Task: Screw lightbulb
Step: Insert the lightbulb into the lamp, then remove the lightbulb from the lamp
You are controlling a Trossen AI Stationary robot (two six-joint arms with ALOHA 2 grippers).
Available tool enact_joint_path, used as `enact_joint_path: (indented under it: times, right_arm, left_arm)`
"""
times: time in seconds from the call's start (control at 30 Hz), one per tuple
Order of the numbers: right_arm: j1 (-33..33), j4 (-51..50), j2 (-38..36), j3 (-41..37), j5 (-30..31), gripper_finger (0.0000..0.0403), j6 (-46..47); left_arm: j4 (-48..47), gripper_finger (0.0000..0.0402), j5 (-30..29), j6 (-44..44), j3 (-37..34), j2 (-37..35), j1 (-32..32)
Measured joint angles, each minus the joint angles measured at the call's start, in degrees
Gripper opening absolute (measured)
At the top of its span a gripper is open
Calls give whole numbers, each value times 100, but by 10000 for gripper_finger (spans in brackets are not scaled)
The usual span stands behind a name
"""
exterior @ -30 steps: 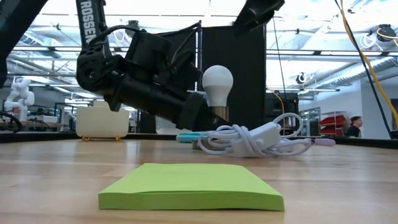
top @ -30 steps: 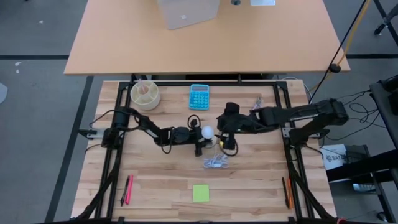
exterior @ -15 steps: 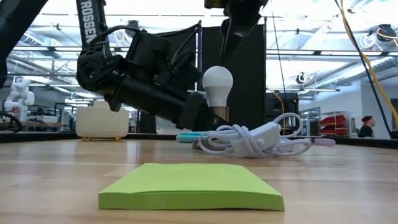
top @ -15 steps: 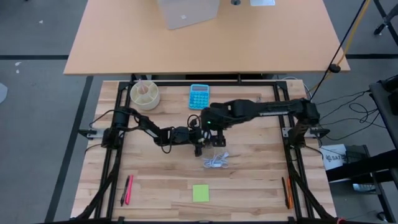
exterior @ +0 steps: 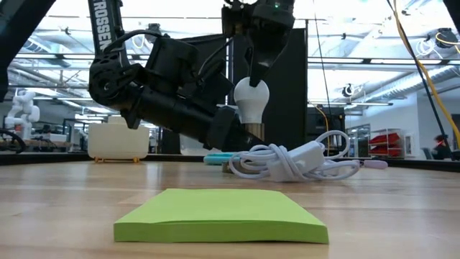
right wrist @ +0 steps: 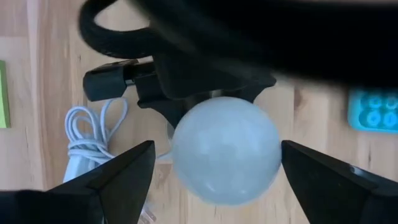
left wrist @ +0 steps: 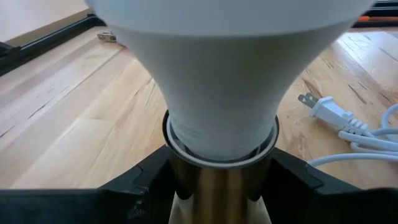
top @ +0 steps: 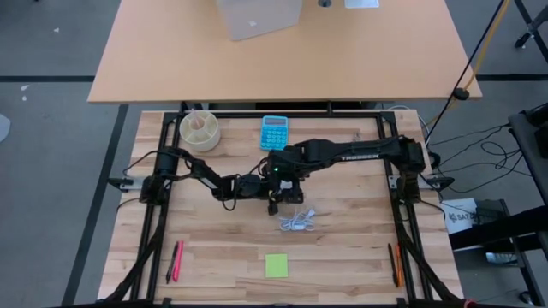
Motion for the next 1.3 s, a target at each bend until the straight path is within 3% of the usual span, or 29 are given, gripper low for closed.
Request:
enact_joint_path:
  times: [0.3,0.63,0.8,1.3]
  right_arm:
    - [-21,85,63,0,-12,334,433]
    - [-22,108,63,0,3,265,560]
    - [-21,95,63,0,1,260,544]
    - [5,-60,72,4,-21,258,-778]
  left_arm:
    - [2,197,-2,6,-2,-2,0]
    - [4,197,-3,11,-4,-4,0]
    - [4,197,-2,12,-4,-4,0]
    - [15,197,436,103,-4,-4,17]
